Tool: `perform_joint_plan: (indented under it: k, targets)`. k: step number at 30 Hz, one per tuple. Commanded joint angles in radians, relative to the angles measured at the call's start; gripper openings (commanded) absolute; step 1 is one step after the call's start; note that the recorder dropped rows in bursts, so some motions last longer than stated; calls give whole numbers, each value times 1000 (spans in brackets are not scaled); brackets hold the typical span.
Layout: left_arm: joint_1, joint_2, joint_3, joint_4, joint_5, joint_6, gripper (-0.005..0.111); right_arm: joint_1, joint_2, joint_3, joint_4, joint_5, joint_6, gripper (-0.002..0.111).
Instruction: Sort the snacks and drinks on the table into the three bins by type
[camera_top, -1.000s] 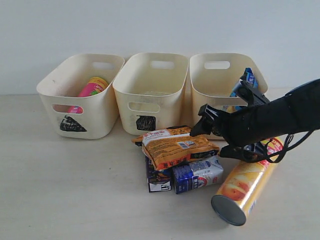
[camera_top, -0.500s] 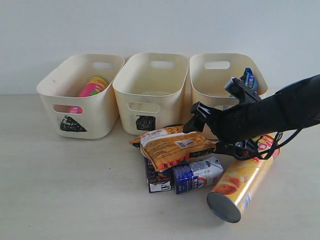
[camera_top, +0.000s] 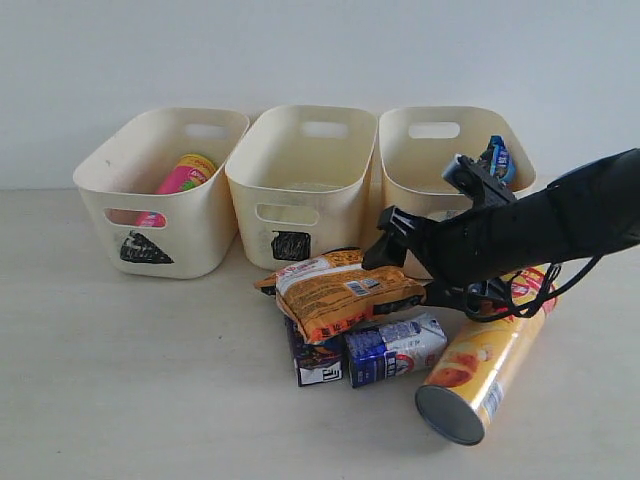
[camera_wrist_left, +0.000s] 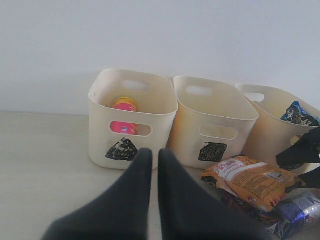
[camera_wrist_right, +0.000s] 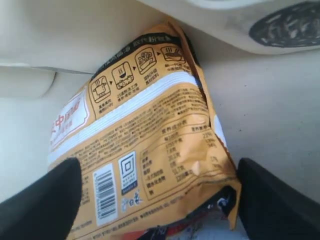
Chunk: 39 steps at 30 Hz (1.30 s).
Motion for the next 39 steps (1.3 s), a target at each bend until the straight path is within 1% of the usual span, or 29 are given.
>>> perform_joint_plan:
  k: [1,21,22,23,24,27,31,39]
  targets:
    - [1,5,2,-12,-4,4,4,0,32,-11,-63,10,0,74]
    - [1,5,2,-12,-2,4,4,0,65,-18,-65,-7,4,74]
    - [1,5,2,-12,-2,4,4,0,65,-18,-60,-7,4,73]
    - [1,5,2,-12,-2,4,4,0,65,-18,-60,-5,4,70]
    - [1,5,2,-12,-2,4,4,0,65,-18,-60,-2,4,63]
    - [1,5,2,-12,0,4,4,0,65,-18,-60,23,-8,38]
    - [1,5,2,-12,0,4,4,0,65,-18,-58,52,-45,-1]
    - [1,5,2,-12,0,4,4,-1,61,-18,-60,116,-68,0]
